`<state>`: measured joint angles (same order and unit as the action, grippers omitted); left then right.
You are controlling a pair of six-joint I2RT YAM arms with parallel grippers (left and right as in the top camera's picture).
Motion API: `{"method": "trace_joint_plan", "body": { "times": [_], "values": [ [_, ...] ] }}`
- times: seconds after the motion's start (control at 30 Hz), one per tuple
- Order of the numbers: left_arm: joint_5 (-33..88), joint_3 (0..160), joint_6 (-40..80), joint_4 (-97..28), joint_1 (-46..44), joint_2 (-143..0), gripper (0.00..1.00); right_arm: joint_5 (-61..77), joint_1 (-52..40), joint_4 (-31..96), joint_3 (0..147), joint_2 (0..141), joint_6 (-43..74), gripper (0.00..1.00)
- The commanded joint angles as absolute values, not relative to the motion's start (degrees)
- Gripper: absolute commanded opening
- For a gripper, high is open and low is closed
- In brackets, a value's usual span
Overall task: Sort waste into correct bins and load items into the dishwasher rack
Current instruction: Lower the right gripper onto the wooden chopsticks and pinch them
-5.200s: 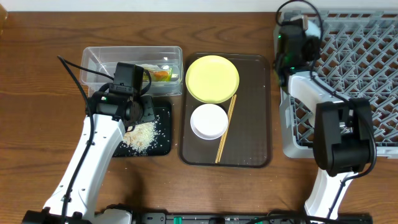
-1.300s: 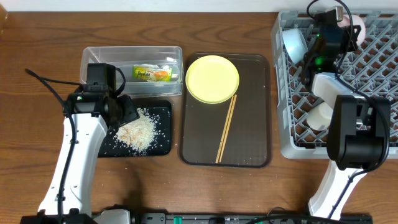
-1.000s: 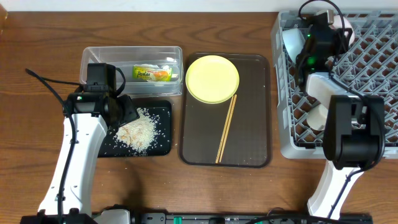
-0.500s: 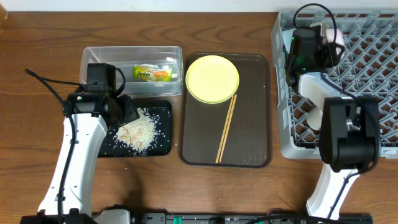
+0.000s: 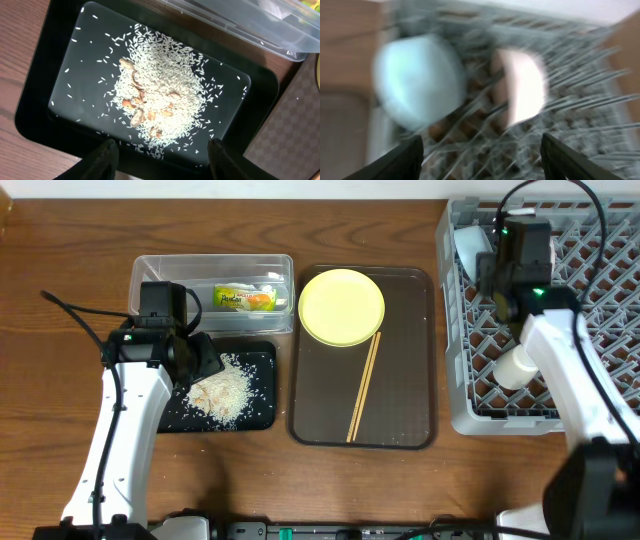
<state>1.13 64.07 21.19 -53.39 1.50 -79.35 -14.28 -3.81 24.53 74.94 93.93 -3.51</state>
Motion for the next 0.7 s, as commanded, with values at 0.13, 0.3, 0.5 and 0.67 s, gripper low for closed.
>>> {"method": "trace_joint_plan", "body": {
  "times": [0.13, 0.3, 0.5, 0.67],
  "values": [
    [0.84, 63.99, 21.96, -53.47, 1.76, -79.31, 0.66, 20.73, -9.28, 37.71, 75.0, 91.44, 3.55, 0.66],
    [0.84, 63.99, 21.96, -53.47, 1.76, -79.31, 0.66, 20.8, -15.7, 42.74, 72.95, 93.65, 9.28, 0.65],
    [0.84, 63.99, 21.96, -53.45, 1.76, -79.31, 0.67, 12.75, -23.94, 42.76, 68.88, 96.84, 20.4, 0.63],
    [0.84, 63.99, 21.96, -53.47, 1.76, -79.31, 0.67, 3.75, -28.64, 41.87, 67.37, 100.51, 23.46, 0.6]
  ]
}}
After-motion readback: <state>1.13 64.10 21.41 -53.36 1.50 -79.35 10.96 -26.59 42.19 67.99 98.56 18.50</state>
